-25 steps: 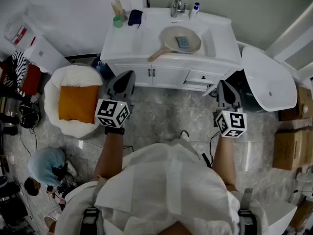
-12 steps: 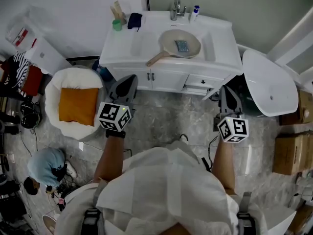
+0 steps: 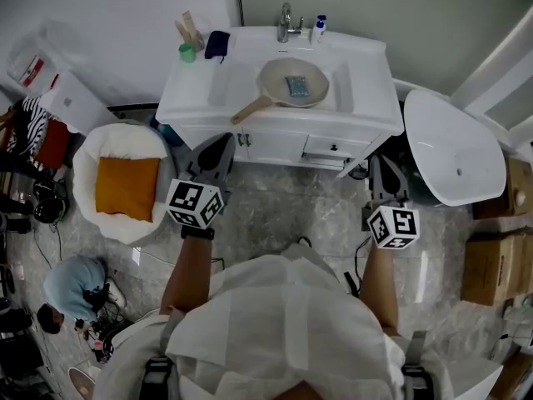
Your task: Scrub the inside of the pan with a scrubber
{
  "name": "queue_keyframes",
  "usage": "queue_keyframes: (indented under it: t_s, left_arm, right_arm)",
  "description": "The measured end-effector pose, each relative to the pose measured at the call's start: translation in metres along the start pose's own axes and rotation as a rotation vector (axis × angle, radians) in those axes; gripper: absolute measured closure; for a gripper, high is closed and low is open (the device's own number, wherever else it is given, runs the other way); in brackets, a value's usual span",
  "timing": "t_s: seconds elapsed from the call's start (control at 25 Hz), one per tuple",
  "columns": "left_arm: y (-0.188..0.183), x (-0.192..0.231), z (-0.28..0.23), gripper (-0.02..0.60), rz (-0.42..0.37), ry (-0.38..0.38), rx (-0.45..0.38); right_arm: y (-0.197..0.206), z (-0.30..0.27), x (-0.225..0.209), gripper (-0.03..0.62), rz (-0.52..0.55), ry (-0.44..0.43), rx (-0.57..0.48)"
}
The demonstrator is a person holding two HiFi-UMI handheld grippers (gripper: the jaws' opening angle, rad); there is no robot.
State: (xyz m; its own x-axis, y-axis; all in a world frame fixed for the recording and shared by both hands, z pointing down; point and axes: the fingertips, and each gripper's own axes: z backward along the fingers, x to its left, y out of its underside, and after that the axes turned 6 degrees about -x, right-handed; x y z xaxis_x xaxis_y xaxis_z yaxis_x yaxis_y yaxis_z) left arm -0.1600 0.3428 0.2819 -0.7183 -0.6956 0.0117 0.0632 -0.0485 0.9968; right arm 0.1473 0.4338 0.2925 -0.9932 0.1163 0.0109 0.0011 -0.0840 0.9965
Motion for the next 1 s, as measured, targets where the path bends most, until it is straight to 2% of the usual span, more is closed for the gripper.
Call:
queue_keyframes:
  t_s: [0.28, 0.56, 0.76, 1.0]
  left_arm:
    - [-0.004, -0.041, -0.055, 0.565, 0.015, -0.006, -0.019]
    - [0.003, -0.069, -0.089, 0.565, 0.022, -0.012, -0.015]
    - [0.009, -0.050, -0.105, 0.565, 0.026, -0.045, -0.010]
    - [0.024, -0.007, -0.146, 0.565, 0.026, -0.058, -0.005]
  right_arm:
    - [-0.009, -0.004, -0.064, 0.586, 0.006, -0.019, 0.009]
    - [-0.004, -0.014, -0.109, 0.586, -0.010, -0.031, 0.021]
    - [0.008, -0.040, -0.118, 0.586, -0.020, -0.044, 0.034]
    - [0.022, -0.094, -0.125, 0.586, -0.020, -0.044, 0.047]
